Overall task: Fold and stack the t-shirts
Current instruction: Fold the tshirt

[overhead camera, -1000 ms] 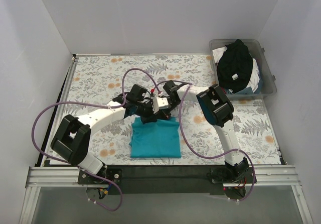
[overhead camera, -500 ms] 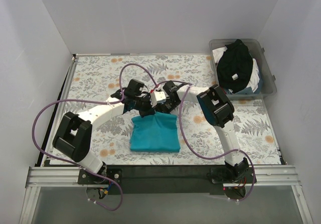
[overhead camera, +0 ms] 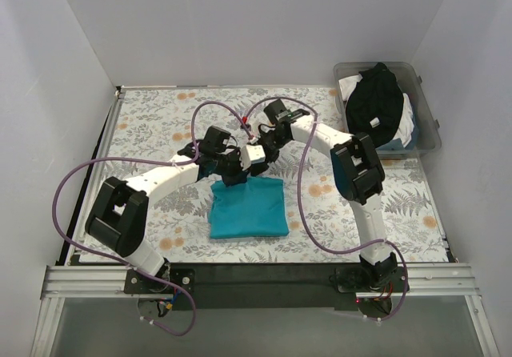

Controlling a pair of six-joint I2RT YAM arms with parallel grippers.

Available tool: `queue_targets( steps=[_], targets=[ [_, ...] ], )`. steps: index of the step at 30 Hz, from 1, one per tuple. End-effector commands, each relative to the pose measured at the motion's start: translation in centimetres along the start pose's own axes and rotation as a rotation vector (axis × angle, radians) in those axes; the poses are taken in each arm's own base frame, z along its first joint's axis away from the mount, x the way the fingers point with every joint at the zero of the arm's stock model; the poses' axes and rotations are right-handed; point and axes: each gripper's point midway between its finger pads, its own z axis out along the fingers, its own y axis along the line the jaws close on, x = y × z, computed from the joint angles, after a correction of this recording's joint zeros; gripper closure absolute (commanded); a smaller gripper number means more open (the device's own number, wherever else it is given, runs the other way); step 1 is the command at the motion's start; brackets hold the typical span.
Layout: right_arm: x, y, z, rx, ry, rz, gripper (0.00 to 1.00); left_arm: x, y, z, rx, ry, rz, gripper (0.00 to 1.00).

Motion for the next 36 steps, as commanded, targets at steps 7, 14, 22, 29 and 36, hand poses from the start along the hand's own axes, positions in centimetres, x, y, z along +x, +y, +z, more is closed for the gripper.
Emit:
queue_targets(
  steps=[7, 14, 22, 29, 36],
  targets=[
    [-2.8, -1.0, -8.8, 0.092, -0.14, -0.032, 0.27, -3.5, 2.6, -1.1, -0.086, -0.074, -0.03, 0.71],
    [0.1, 1.7, -9.4, -0.043, -0.131, 0.026, 0.25, -1.4, 3.5, -4.1, -0.023, -0.06, -0.2, 0.53],
    [4.1, 0.7, -7.3, -0.044, -0.042, 0.067, 0.21, 2.7, 2.7, -6.4, 0.039, 0.014, -0.293, 0.4],
    [4.7, 0.1, -6.4, -0.047, -0.016, 0.06, 0.35, 5.4, 2.2, -5.8, 0.095, 0.092, -0.318, 0.42],
    [5.9, 1.1, -5.9, -0.066, 0.022, 0.049, 0.4, 6.7, 1.9, -5.7, 0.117, 0.125, -0.325, 0.42]
  ],
)
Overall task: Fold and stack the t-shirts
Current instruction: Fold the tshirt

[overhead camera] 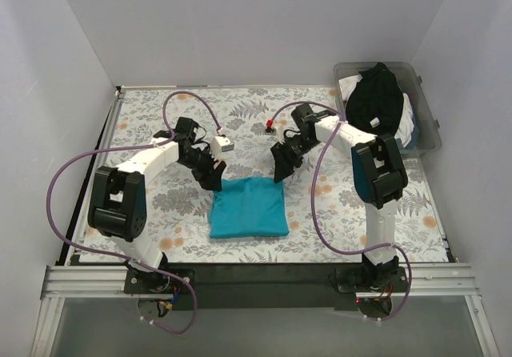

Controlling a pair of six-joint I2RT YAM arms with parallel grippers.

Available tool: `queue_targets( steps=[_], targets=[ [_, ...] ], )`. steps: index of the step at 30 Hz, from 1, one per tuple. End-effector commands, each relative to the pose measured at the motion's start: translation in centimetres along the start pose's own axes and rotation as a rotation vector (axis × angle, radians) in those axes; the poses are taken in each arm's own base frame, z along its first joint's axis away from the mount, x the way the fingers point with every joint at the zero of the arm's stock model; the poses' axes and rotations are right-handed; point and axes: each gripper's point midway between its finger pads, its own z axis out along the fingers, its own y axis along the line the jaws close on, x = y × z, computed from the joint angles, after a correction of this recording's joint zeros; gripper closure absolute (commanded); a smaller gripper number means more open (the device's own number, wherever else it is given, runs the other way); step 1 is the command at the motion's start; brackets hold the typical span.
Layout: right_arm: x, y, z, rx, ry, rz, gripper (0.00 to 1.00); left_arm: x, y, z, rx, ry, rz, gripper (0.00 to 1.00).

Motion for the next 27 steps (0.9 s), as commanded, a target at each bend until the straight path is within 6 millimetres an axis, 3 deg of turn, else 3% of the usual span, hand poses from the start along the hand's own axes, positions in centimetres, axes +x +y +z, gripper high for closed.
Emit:
queue_targets(
  steps=[1, 3, 5, 8, 10, 15, 17, 27],
  targets=[
    [1.0, 1.0, 0.3, -0.019, 0.032, -0.02, 0.42, -0.6, -0.1, -0.8, 0.0, -0.022, 0.041, 0.44],
    [1.1, 0.9, 0.5, -0.017, 0.041, -0.019, 0.45, -0.6, 0.2, -0.6, -0.009, -0.02, 0.047, 0.49],
    [1.2, 0.8, 0.6, -0.015, 0.046, -0.021, 0.53, -0.6, 0.4, -0.5, -0.007, -0.015, 0.044, 0.64],
    [0.6, 0.6, 0.1, 0.01, 0.047, -0.044, 0.8, -1.1, 0.5, -0.7, 0.012, -0.01, 0.043, 0.91],
    [0.2, 0.3, -0.5, 0.042, 0.051, -0.059, 0.98, -1.7, 0.7, -1.1, 0.011, -0.01, 0.053, 1.0],
    [-2.1, 0.2, -2.4, 0.101, 0.027, -0.108, 0.99, -2.1, 1.9, -1.7, -0.014, -0.024, 0.055, 1.0],
    [-2.1, -0.3, -2.4, 0.117, 0.038, -0.114, 0.99, -2.4, 2.5, -1.9, -0.03, -0.034, 0.046, 1.0],
    [-0.1, -5.4, 0.8, 0.162, 0.135, -0.053, 0.99, -1.3, 6.7, 1.6, -0.098, -0.014, -0.011, 1.0]
  ],
)
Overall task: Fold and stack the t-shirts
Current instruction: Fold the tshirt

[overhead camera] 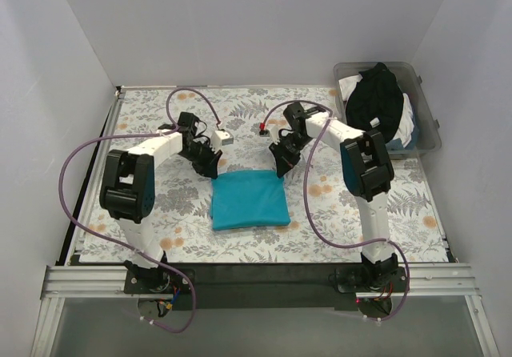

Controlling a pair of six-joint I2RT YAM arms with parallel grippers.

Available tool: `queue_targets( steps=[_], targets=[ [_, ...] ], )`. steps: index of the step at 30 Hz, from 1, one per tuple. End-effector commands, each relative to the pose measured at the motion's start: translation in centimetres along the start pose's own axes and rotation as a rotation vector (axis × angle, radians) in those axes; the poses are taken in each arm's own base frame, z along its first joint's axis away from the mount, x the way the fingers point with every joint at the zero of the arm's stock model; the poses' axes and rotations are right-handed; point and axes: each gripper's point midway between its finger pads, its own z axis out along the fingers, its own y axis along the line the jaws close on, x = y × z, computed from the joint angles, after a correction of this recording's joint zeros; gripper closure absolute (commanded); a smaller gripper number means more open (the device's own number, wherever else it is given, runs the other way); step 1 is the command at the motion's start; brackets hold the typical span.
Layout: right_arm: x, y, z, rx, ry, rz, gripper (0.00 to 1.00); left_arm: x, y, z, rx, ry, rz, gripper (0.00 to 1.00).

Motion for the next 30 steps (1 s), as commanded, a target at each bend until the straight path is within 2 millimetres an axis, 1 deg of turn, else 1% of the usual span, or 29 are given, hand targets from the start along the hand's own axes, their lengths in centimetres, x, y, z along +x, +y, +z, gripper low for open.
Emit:
queue_targets(
  steps=[1, 4, 6, 8, 9, 10, 11, 12, 13, 14, 15, 16, 17, 18, 19, 20, 21, 22, 23, 24, 25, 26, 27, 28, 29, 30],
  targets=[
    [-0.2, -2.1, 0.6, 0.039, 0.021, 0.006, 0.99, -1.4, 2.1, 0.4, -0.055, -0.043, 0.006, 1.0],
    [-0.7, -2.8, 0.6, 0.059, 0.01, 0.011, 0.99, -1.0, 2.8, 1.1, -0.071, -0.041, -0.002, 1.0],
    [-1.2, -3.3, 0.1, 0.086, -0.004, 0.007, 0.99, -1.3, 3.7, 0.9, -0.078, -0.062, -0.014, 1.0],
    [-2.4, -3.5, -1.0, 0.111, -0.035, 0.0, 0.99, -1.7, 4.3, 0.3, -0.085, -0.076, -0.024, 1.0],
    [-2.8, -3.7, -1.6, 0.126, -0.048, 0.003, 0.99, -2.5, 4.5, -0.2, -0.088, -0.095, -0.016, 1.0],
    [-3.6, -3.6, -2.6, 0.142, -0.072, 0.0, 0.96, -3.0, 4.5, -0.6, -0.091, -0.106, -0.039, 1.0],
    [-4.1, -3.6, -3.3, 0.15, -0.09, 0.003, 0.86, -3.4, 4.6, -1.1, -0.098, -0.119, -0.045, 0.93],
    [-5.2, -3.3, -4.4, 0.145, -0.129, 0.001, 0.65, -4.6, 4.5, -2.0, -0.105, -0.153, -0.037, 0.86],
    [-6.1, -2.4, -5.7, 0.15, -0.162, 0.004, 0.51, -5.3, 4.5, -2.7, -0.109, -0.176, -0.049, 0.81],
    [-6.6, -1.9, -6.5, 0.15, -0.186, 0.003, 0.43, -6.3, 4.4, -4.0, -0.115, -0.217, -0.081, 0.76],
    [-6.9, -1.0, -7.1, 0.131, -0.209, -0.001, 0.29, -7.1, 3.6, -4.8, -0.083, -0.254, -0.106, 0.65],
    [-7.8, 0.4, -8.8, 0.134, -0.25, -0.014, 0.2, -7.6, 3.1, -5.6, -0.064, -0.288, -0.135, 0.58],
    [-8.2, 1.3, -9.4, 0.121, -0.274, -0.02, 0.13, -8.6, 1.7, -6.8, -0.041, -0.332, -0.186, 0.47],
    [-8.3, 2.7, -9.6, 0.065, -0.3, -0.016, 0.02, -9.0, 0.6, -7.3, -0.01, -0.357, -0.202, 0.17],
    [-8.7, 4.2, -10.4, 0.03, -0.331, 0.008, 0.02, -8.7, -2.0, -7.0, 0.102, -0.388, -0.234, 0.02],
    [-9.1, 5.1, -10.5, -0.015, -0.362, 0.011, 0.02, -10.1, -3.4, -8.4, 0.131, -0.457, -0.297, 0.02],
    [-9.5, 7.1, -10.7, -0.122, -0.397, 0.012, 0.02, -10.0, -4.6, -8.5, 0.175, -0.479, -0.336, 0.02],
    [-9.1, 8.1, -10.1, -0.194, -0.411, 0.069, 0.02, -9.1, -6.5, -7.8, 0.262, -0.477, -0.408, 0.02],
    [-9.1, 9.0, -9.9, -0.261, -0.423, 0.094, 0.02, -9.8, -7.4, -8.4, 0.299, -0.515, -0.458, 0.02],
    [-9.0, 10.4, -9.5, -0.35, -0.427, 0.117, 0.02, -9.8, -8.1, -8.3, 0.327, -0.521, -0.498, 0.02],
    [-7.9, 10.9, -8.5, -0.384, -0.407, 0.193, 0.02, -9.7, -8.6, -8.1, 0.348, -0.526, -0.52, 0.02],
    [-8.1, 10.9, -7.9, -0.386, -0.422, 0.187, 0.02, -9.2, -9.1, -7.5, 0.364, -0.538, -0.524, 0.02],
    [-7.9, 11.5, -7.3, -0.409, -0.407, 0.234, 0.02, -9.1, -9.3, -7.3, 0.385, -0.533, -0.586, 0.02],
    [-7.4, 11.3, -6.1, -0.417, -0.404, 0.25, 0.02, -8.8, -9.5, -6.9, 0.392, -0.527, -0.6, 0.02],
    [-7.3, 11.3, -5.6, -0.427, -0.397, 0.269, 0.02, -8.2, -9.4, -6.0, 0.397, -0.513, -0.62, 0.02],
    [-7.0, 11.0, -4.5, -0.431, -0.377, 0.295, 0.02, -7.8, -9.2, -5.4, 0.399, -0.5, -0.638, 0.02]
  ],
)
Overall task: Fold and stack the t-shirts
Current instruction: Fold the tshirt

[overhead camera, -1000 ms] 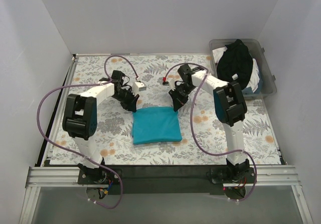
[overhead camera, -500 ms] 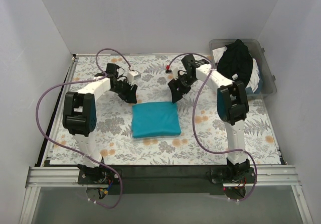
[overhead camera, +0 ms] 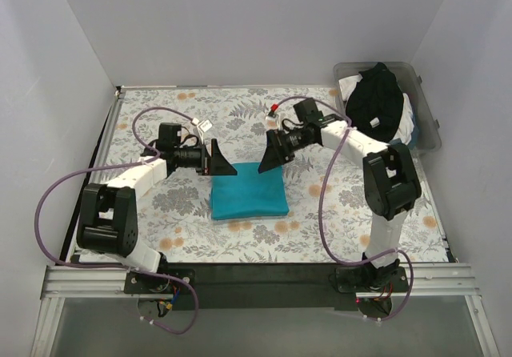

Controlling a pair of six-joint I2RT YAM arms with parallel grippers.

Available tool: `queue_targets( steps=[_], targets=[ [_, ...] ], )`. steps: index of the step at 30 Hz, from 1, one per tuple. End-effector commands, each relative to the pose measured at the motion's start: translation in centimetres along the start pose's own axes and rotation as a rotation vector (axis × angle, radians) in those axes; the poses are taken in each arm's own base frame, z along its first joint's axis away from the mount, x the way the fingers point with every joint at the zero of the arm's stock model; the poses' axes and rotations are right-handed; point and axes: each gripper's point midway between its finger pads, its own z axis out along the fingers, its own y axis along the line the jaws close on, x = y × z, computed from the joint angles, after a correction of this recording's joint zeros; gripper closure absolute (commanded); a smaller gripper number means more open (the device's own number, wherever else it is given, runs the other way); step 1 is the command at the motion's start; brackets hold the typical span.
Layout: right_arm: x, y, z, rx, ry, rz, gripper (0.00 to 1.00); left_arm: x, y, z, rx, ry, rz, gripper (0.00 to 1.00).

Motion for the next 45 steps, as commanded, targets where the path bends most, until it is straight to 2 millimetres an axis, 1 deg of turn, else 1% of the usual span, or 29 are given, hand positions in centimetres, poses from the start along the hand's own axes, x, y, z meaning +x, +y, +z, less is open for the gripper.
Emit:
queue_targets(
  steps=[1, 5, 7, 8, 9, 11, 12, 13, 14, 15, 16, 19, 20, 21, 22, 23, 24, 25, 26, 27, 29, 30, 31, 32, 35, 39, 40, 41, 45],
  targets=[
    [0.5, -0.5, 2.4, -0.081, 0.001, 0.109, 0.02, 0.4, 0.0, 0.9, 0.06, -0.004, -0.126, 0.02],
    [1.0, -4.4, 3.9, -0.022, 0.003, 0.131, 0.02, 0.8, 3.5, 2.5, 0.02, 0.009, -0.171, 0.02],
    [1.5, -6.7, 4.6, 0.004, 0.006, 0.158, 0.02, -0.3, 5.0, 3.0, -0.011, -0.006, -0.159, 0.02],
    [1.3, -7.6, 4.4, 0.016, -0.003, 0.166, 0.02, 0.0, 6.3, 3.6, -0.014, 0.01, -0.19, 0.02],
    [1.0, -8.7, 4.6, 0.023, -0.004, 0.173, 0.02, -1.4, 6.9, 3.7, -0.022, -0.005, -0.177, 0.02],
    [0.1, -9.7, 4.2, 0.04, -0.024, 0.169, 0.02, -1.7, 9.0, 3.9, -0.039, -0.003, -0.225, 0.02],
    [-1.4, -10.1, 3.5, 0.05, -0.052, 0.155, 0.02, -2.5, 9.5, 3.8, -0.04, -0.01, -0.234, 0.02],
    [-2.3, -9.7, 3.1, 0.046, -0.067, 0.15, 0.02, -4.3, 9.6, 3.3, -0.03, -0.032, -0.219, 0.02],
    [-3.3, -9.2, 2.5, 0.041, -0.086, 0.14, 0.02, -4.7, 9.3, 3.1, -0.014, -0.021, -0.238, 0.02],
    [-4.8, -7.6, 1.7, 0.034, -0.111, 0.108, 0.02, -5.4, 8.6, 2.7, 0.009, -0.024, -0.229, 0.02],
    [-5.8, -6.5, 1.1, 0.03, -0.128, 0.083, 0.02, -6.4, 6.4, 2.0, 0.048, -0.034, -0.189, 0.02],
    [-6.8, -2.3, -0.4, -0.01, -0.163, 0.053, 0.02, -6.5, 2.9, 0.7, 0.099, -0.04, -0.199, 0.02],
    [-4.8, -2.2, -0.2, -0.017, -0.146, 0.098, 0.02, -5.9, 0.9, 0.0, 0.128, -0.038, -0.2, 0.02],
    [-4.6, 0.1, -0.7, -0.041, -0.157, 0.1, 0.02, -5.1, 0.1, -0.3, 0.139, -0.031, -0.22, 0.02],
    [-4.1, 0.7, -0.7, -0.051, -0.175, 0.085, 0.02, -4.4, -0.8, -0.5, 0.149, -0.026, -0.261, 0.02],
    [-1.5, 0.5, -0.1, -0.064, -0.155, 0.146, 0.02, -4.4, -2.5, -1.2, 0.166, -0.049, -0.218, 0.02],
    [-0.9, 2.3, -0.2, -0.099, -0.159, 0.186, 0.02, -1.9, -2.6, -1.2, 0.175, -0.028, -0.282, 0.02],
    [-0.9, 3.1, -0.1, -0.125, -0.187, 0.152, 0.02, -1.4, -3.4, -1.4, 0.187, -0.029, -0.356, 0.02],
    [-0.1, 3.5, 0.1, -0.136, -0.186, 0.178, 0.02, -1.0, -4.6, -1.7, 0.207, -0.049, -0.319, 0.02],
    [1.7, 4.1, 0.8, -0.145, -0.163, 0.236, 0.02, 0.8, -4.3, -1.4, 0.199, -0.036, -0.388, 0.02],
    [2.4, 4.8, 1.7, -0.15, -0.155, 0.231, 0.02, 2.0, -5.8, -1.0, 0.217, -0.028, -0.431, 0.02],
    [3.1, 5.2, 2.7, -0.147, -0.135, 0.251, 0.02, 3.5, -5.4, -0.6, 0.199, -0.025, -0.474, 0.02],
    [3.5, 5.5, 3.2, -0.157, -0.119, 0.252, 0.02, 4.4, -6.2, 0.1, 0.207, -0.004, -0.476, 0.02],
    [3.8, 5.7, 3.7, -0.163, -0.103, 0.255, 0.02, 4.4, -6.8, 0.3, 0.22, -0.013, -0.468, 0.02],
    [5.0, 5.2, 5.7, -0.161, -0.062, 0.29, 0.02, 5.3, -5.9, 1.4, 0.165, -0.043, -0.48, 0.02],
    [6.1, 2.9, 7.6, -0.146, -0.022, 0.356, 0.02, 5.3, -3.9, 2.6, 0.126, -0.051, -0.493, 0.02],
    [6.4, 2.5, 7.9, -0.142, -0.015, 0.368, 0.02, 5.5, -3.0, 2.9, 0.101, -0.051, -0.507, 0.02],
    [6.7, 1.9, 8.2, -0.136, -0.009, 0.379, 0.02, 6.3, -1.0, 3.4, 0.037, -0.049, -0.555, 0.02],
    [9.0, -2.1, 9.0, -0.084, 0.014, 0.434, 0.02, 7.7, 2.2, 3.7, -0.021, -0.038, -0.609, 0.02]
  ],
)
